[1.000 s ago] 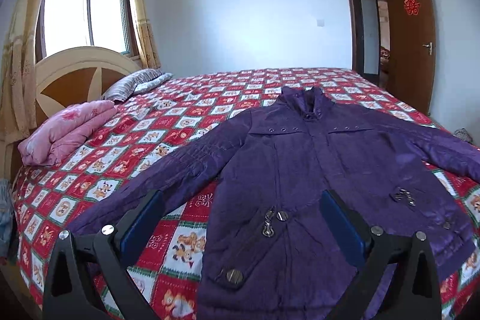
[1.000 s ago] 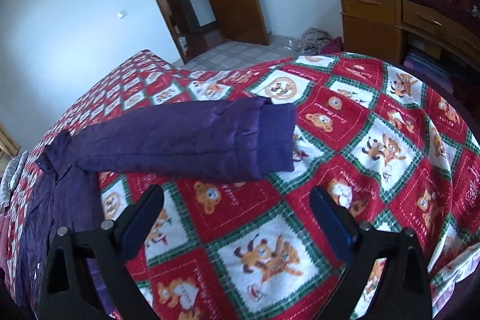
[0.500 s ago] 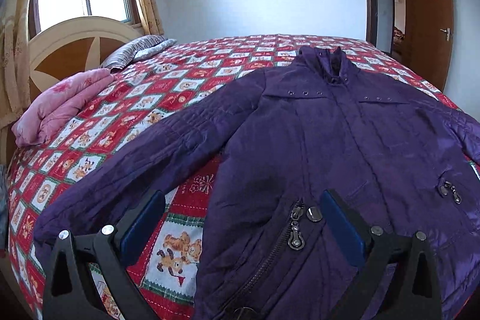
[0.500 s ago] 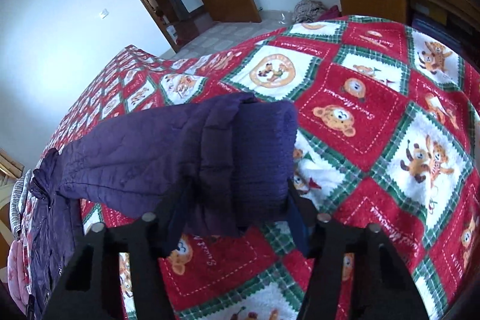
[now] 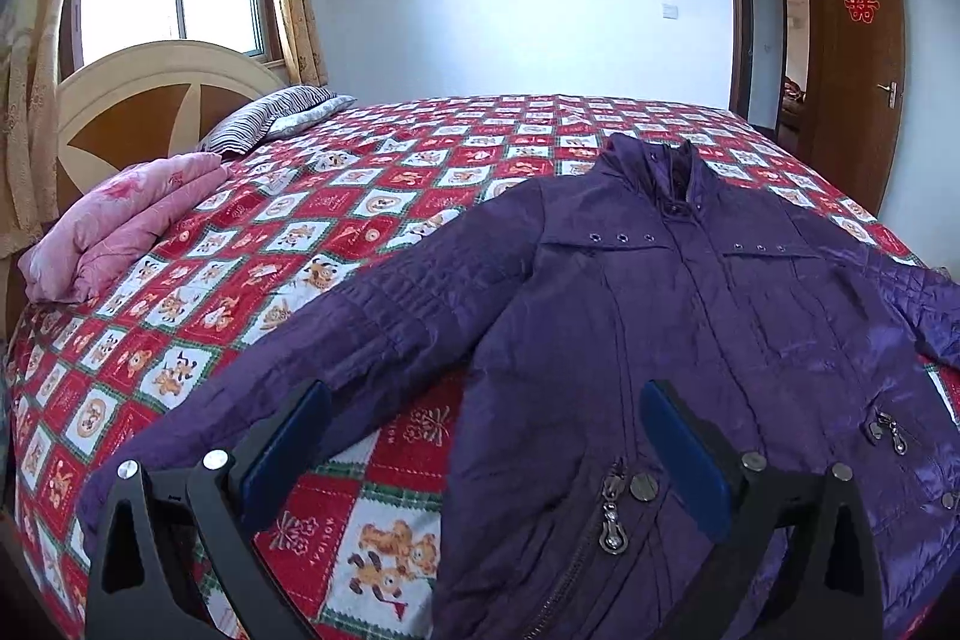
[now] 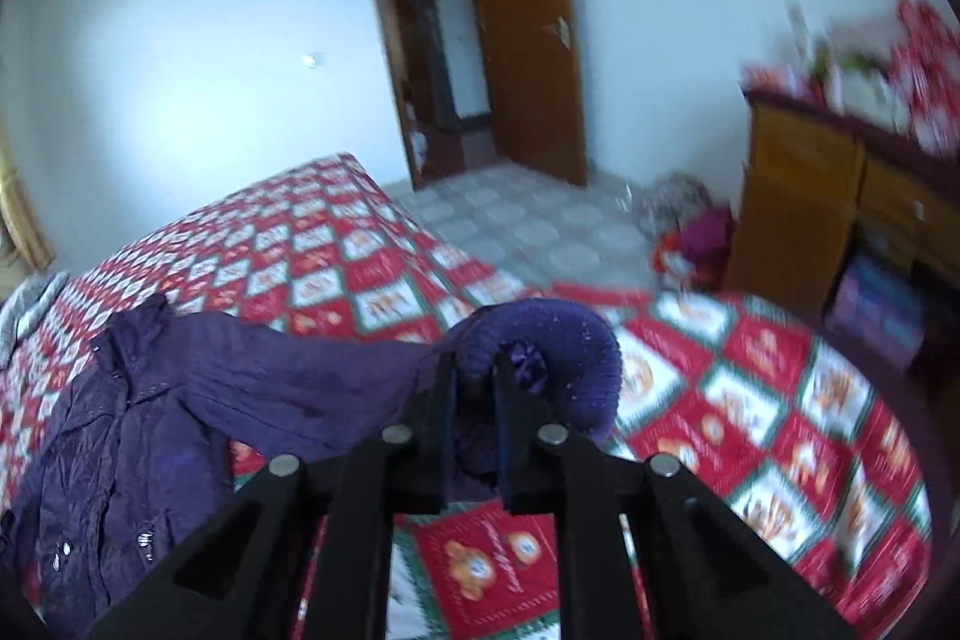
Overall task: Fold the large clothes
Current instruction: 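Grasp the purple jacket's sleeve cuff with the right gripper and lift it, then carry the held sleeve across the jacket body and lay it down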
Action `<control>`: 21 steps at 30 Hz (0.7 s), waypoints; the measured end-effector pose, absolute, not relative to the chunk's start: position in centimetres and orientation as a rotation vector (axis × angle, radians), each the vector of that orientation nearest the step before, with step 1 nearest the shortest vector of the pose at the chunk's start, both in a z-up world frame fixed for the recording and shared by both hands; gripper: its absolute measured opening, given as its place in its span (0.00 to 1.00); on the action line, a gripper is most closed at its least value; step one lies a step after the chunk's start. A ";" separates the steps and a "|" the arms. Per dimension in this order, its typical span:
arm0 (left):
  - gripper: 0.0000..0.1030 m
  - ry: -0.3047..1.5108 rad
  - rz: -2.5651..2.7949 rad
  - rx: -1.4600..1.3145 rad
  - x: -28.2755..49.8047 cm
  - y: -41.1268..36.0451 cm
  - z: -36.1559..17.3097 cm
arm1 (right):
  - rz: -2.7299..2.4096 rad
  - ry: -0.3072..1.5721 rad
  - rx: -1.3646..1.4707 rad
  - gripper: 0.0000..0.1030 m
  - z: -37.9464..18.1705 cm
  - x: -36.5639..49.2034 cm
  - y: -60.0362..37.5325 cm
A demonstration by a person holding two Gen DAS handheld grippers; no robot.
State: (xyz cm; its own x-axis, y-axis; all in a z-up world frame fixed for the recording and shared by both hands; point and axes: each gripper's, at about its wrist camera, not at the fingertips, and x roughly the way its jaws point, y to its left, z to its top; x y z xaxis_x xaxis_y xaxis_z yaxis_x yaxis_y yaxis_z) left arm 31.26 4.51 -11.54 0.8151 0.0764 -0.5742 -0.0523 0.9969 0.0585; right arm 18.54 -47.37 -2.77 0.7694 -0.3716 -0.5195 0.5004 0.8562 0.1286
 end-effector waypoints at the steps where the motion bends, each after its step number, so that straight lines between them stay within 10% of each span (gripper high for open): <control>1: 0.99 0.613 0.070 0.044 31.3 4.6 -11.5 | -0.456 0.484 0.213 0.13 -1.3 19.0 -45.7; 21: 0.99 0.657 0.120 0.060 31.8 8.5 -12.1 | 0.071 0.417 -0.334 0.12 0.4 28.5 -12.7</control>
State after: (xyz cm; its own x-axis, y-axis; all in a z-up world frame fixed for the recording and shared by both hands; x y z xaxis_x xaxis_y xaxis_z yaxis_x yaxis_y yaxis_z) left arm 31.85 8.50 -12.06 0.7849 0.1306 -0.6057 -0.0923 0.9913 0.0941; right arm 28.53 -12.66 0.41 0.9129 -0.0008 -0.4082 -0.1351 0.9431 -0.3039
